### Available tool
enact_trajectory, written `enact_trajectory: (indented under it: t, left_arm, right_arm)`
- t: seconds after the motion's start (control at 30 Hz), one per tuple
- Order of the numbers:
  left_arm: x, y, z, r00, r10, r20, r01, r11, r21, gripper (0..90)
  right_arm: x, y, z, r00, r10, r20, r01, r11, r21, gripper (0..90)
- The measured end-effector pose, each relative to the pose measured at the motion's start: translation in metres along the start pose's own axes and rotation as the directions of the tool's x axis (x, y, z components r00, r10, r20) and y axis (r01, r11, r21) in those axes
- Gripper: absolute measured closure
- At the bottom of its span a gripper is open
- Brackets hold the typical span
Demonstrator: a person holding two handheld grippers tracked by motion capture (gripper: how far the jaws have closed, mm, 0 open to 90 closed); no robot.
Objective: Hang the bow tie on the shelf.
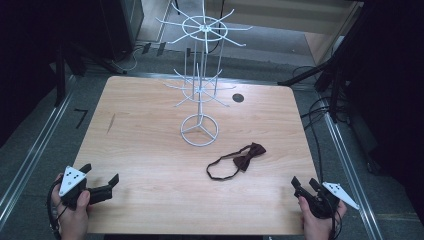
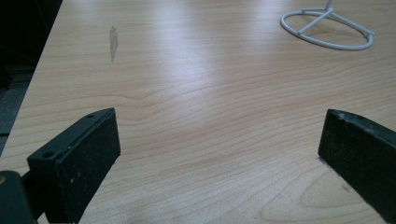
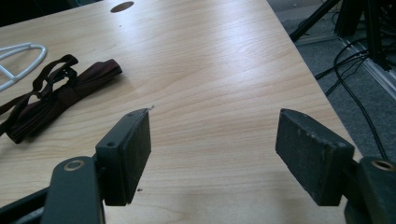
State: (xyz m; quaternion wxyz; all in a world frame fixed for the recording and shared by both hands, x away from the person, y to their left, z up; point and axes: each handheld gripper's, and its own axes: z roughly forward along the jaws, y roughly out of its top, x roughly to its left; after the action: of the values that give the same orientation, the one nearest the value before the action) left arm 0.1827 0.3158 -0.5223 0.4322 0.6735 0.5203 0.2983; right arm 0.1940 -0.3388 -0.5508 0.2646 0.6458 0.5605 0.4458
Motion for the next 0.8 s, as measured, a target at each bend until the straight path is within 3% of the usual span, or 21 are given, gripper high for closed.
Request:
enact_trajectory:
  t: [0.23,0.5,0.8]
  left_arm:
    - [0.0,0.0,0.0,1.0,-0.003,-0.003,0.003,1.0,0.002,0.0]
    - [0.002,0.0,-0.001,0.9998,-0.02,0.006,0.02,0.9998,-0.009,0.0]
    - [0.003,0.0,-0.001,0.9994,-0.032,0.008,0.032,0.9994,-0.008,0.0]
  right_arm:
    - [0.011,0.002,0.0,0.9999,-0.014,-0.007,0.014,1.0,0.015,24.2]
    - [0.032,0.014,0.002,0.9978,-0.064,-0.017,0.065,0.997,0.032,21.7]
    - [0.057,0.023,0.012,0.9956,-0.067,-0.065,0.071,0.995,0.066,19.8]
